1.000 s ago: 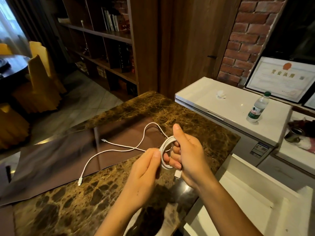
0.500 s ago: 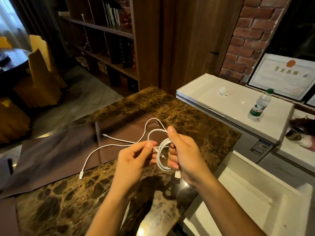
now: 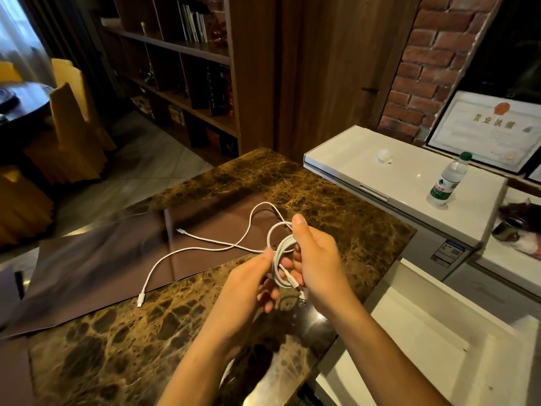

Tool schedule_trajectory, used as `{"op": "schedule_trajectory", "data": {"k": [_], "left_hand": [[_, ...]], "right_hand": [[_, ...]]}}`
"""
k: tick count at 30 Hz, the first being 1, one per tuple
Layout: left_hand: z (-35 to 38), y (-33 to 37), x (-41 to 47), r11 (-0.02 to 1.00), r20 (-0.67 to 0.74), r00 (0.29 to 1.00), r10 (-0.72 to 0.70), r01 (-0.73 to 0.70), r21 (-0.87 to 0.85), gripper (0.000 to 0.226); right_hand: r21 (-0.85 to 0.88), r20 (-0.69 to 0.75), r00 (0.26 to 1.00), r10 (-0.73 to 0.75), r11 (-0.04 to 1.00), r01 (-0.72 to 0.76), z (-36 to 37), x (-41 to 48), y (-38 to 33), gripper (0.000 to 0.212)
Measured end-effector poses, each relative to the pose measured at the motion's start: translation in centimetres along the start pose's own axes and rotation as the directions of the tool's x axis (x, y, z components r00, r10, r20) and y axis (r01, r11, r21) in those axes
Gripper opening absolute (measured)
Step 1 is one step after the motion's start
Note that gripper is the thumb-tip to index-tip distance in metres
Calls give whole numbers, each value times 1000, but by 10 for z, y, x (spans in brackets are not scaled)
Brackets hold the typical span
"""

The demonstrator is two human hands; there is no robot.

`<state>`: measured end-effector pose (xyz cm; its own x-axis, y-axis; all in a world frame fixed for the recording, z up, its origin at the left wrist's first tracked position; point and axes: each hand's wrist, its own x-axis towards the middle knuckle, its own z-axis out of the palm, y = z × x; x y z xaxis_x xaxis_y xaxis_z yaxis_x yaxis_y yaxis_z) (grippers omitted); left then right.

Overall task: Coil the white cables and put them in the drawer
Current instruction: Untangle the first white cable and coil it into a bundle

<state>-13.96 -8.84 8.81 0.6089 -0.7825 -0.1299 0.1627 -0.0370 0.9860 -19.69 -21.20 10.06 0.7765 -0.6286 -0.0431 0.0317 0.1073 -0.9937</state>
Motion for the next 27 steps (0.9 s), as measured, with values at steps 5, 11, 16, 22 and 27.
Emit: {"op": "schedule_trajectory", "data": {"k": [5,11,16,22,27], "left_hand": [[0,-4,2,888,11,992,129,-121,444,22],[-5,2,-2,922,-12,999,34,-27,387,10],[-9,5,-11,900,13,1000,2,-8,435,19],[-24,12,-23,759,52,998,21,-50,649,34],[-18,10,-25,754,15,996,86,-75,652,27]], "right_hand": [[-137,-17,998,-60,989,57,-1,3,11,57],[-123,-42,997,-67,991,62,-2,8,14,48],[73,-160,986,47,997,-36,-11,17,6,46],[40,-158,986,58,998,-52,-14,14,8,47],[73,-160,986,46,997,-35,-10,16,4,47]]}}
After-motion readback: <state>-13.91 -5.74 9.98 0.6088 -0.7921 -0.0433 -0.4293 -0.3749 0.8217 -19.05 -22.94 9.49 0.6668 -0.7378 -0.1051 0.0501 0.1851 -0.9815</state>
